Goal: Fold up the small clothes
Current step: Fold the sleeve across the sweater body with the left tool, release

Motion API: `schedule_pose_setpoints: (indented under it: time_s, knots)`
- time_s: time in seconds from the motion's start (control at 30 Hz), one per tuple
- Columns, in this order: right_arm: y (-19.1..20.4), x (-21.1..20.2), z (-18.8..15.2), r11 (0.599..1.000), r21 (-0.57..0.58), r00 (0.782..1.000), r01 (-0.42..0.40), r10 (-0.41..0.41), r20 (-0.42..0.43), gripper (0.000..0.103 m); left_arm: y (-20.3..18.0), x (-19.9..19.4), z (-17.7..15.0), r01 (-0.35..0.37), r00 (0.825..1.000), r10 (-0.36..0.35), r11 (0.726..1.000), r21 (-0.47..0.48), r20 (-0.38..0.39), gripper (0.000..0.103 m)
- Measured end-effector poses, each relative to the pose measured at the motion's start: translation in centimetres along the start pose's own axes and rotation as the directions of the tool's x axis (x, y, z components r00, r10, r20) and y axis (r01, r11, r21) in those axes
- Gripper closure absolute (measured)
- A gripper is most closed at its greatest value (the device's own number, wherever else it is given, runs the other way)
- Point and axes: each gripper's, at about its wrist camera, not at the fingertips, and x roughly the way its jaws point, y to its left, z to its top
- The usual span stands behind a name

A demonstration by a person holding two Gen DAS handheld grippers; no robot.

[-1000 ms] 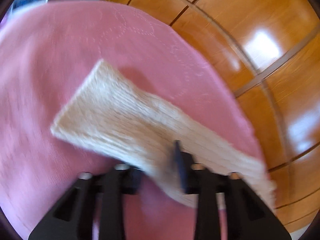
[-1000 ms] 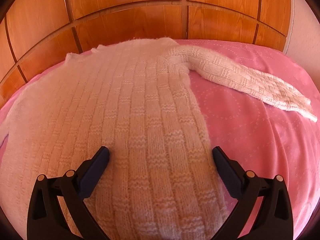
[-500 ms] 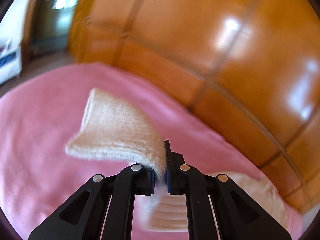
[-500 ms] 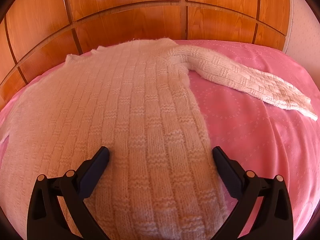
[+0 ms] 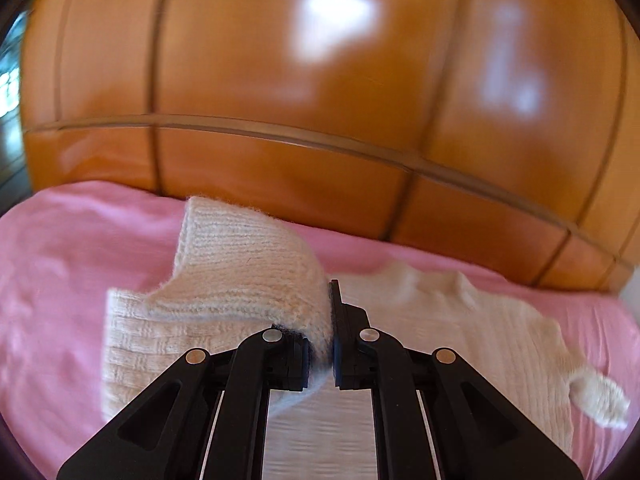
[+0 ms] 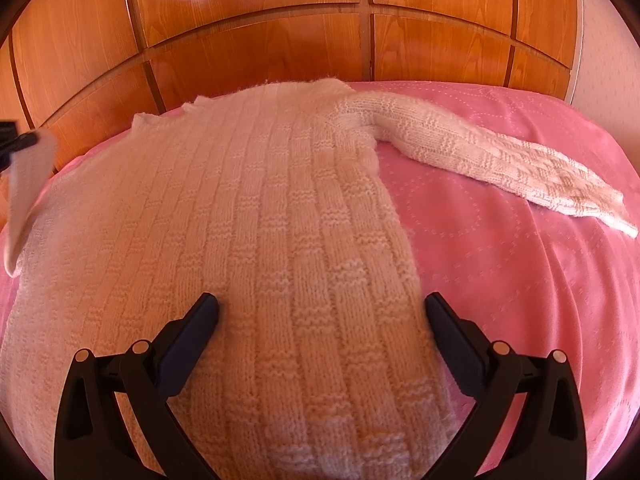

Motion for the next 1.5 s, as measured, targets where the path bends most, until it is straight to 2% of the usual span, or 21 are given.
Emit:
schedule_pose_setpoints:
  time_s: [0.17, 0.27, 0.37, 0.4, 0.47, 0.5, 0.53, 0.6, 0.7, 0.83, 0.93, 1.07, 1.17, 1.27, 1.43, 1.5]
  knots:
    - [0.0, 0.0, 0.0, 1.000, 0.003, 1.000, -0.004, 0.004, 0.001, 0.002, -5.1, 1.5, -1.3, 0.043, 0.999, -0.042, 0.997, 0.068, -0.019, 0.096]
    - [-0.1, 0.1, 0.1, 1.000, 0.002, 1.000, -0.002, 0.002, 0.002, 0.002, -8.3, 1.9, -2.0, 0.088, 0.996, -0.086, 0.986, 0.141, -0.020, 0.096]
    - [0.0, 0.1, 0.1, 1.000, 0.002, 1.000, -0.002, 0.002, 0.002, 0.002, -11.0, 4.2, -2.8, 0.137, 0.989, -0.124, 0.971, 0.194, -0.077, 0.096]
    - [0.0, 0.1, 0.1, 1.000, 0.002, 1.000, -0.002, 0.002, 0.003, 0.002, -11.3, 4.5, -3.3, 0.145, 0.987, -0.129, 0.968, 0.206, -0.091, 0.093]
    - [0.0, 0.1, 0.1, 1.000, 0.003, 1.000, -0.003, 0.003, 0.003, 0.002, -11.7, 4.9, -4.4, 0.157, 0.984, -0.131, 0.956, 0.247, -0.122, 0.059]
    - [-0.1, 0.1, 0.0, 1.000, 0.003, 1.000, -0.003, 0.003, 0.003, 0.002, -11.7, 4.8, -4.8, 0.157, 0.984, -0.128, 0.952, 0.262, -0.126, 0.025]
    - [-0.1, 0.1, 0.1, 1.000, 0.003, 1.000, -0.005, 0.005, 0.003, 0.002, -11.5, 4.1, -5.4, 0.148, 0.987, -0.125, 0.948, 0.283, -0.100, 0.018]
    - [-0.1, 0.2, 0.1, 1.000, 0.005, 1.000, -0.007, 0.007, 0.003, 0.002, -10.5, 2.3, -6.2, 0.155, 0.988, -0.148, 0.943, 0.296, -0.044, 0.017]
    - [-0.1, 0.2, 0.1, 1.000, 0.005, 1.000, -0.007, 0.007, 0.003, 0.002, -8.7, 1.2, -6.7, 0.160, 0.987, -0.154, 0.952, 0.260, -0.043, 0.017]
    - [-0.1, 0.2, 0.1, 1.000, 0.005, 1.000, -0.008, 0.008, 0.002, 0.002, -3.4, 0.4, -7.1, 0.102, 0.994, -0.097, 0.990, 0.097, -0.056, 0.017]
    - [-0.1, 0.2, 0.1, 1.000, 0.006, 1.000, -0.009, 0.009, 0.002, 0.002, 1.0, 0.0, -7.4, 0.022, 0.997, -0.025, 0.999, -0.038, -0.069, 0.017]
    - [-0.1, 0.2, 0.1, 1.000, 0.004, 1.000, -0.006, 0.006, 0.001, 0.002, 6.1, 0.1, -9.3, -0.007, 0.994, -0.013, 0.982, -0.188, -0.108, 0.015]
    - [-0.1, 0.1, 0.1, 1.000, 0.004, 1.000, -0.006, 0.006, 0.002, 0.002, 8.8, 0.2, -10.3, -0.001, 0.990, -0.042, 0.953, -0.303, -0.135, 0.015]
    - [-0.2, 0.1, 0.1, 1.000, 0.005, 1.000, -0.003, 0.003, -0.002, 0.002, 9.4, 0.2, -10.5, 0.000, 0.990, -0.047, 0.943, -0.334, -0.133, 0.015]
    - [-0.5, 0.0, 0.0, 1.000, 0.015, 0.999, -0.025, 0.025, -0.030, 0.002, 8.6, -0.4, -10.7, -0.019, 0.990, -0.023, 0.956, -0.292, -0.140, 0.015]
    - [-1.1, -0.3, -0.2, 0.998, 0.026, 0.997, -0.063, 0.064, -0.038, 0.002, 8.5, -0.7, -11.0, -0.034, 0.989, -0.008, 0.959, -0.282, -0.145, 0.015]
